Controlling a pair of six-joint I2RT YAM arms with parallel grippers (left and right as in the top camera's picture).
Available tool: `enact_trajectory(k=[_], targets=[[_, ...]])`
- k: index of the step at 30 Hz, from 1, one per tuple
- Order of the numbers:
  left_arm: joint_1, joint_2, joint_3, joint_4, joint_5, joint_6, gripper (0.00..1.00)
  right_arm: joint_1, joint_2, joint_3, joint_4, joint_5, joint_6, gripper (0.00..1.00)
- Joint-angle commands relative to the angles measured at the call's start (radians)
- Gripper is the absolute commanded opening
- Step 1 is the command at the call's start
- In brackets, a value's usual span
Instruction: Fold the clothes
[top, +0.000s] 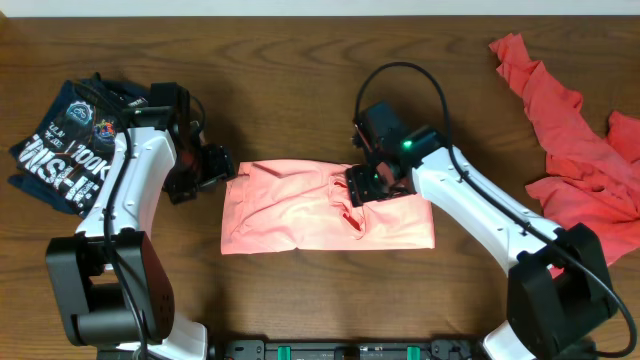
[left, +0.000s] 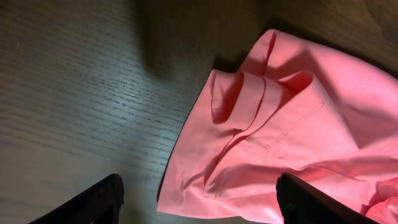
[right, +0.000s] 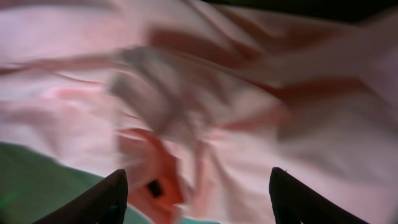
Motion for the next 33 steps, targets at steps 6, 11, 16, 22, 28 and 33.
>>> enact_trajectory(k=[6,11,16,22,28,33], targets=[[0.002,0.027,-0.076,0.104,0.119,0.094,0.89,-0.11,-0.098,0.008,-0.085,0.216,0.067,0.72],[0.002,0.077,-0.123,0.187,0.217,0.135,0.89,-0.167,-0.17,0.008,-0.108,0.212,0.066,0.73],[-0.008,0.14,-0.135,0.189,0.217,0.139,0.89,-0.201,-0.194,0.008,-0.138,0.212,0.066,0.73],[-0.064,0.198,-0.135,0.188,0.22,0.142,0.88,-0.208,-0.194,0.008,-0.152,0.212,0.066,0.73],[-0.135,0.208,-0.135,0.182,0.22,0.142,0.39,-0.208,-0.194,0.008,-0.156,0.212,0.066,0.73],[-0.105,0.193,-0.111,0.163,0.196,0.14,0.06,-0.21,-0.194,0.008,-0.171,0.226,0.066,0.73]])
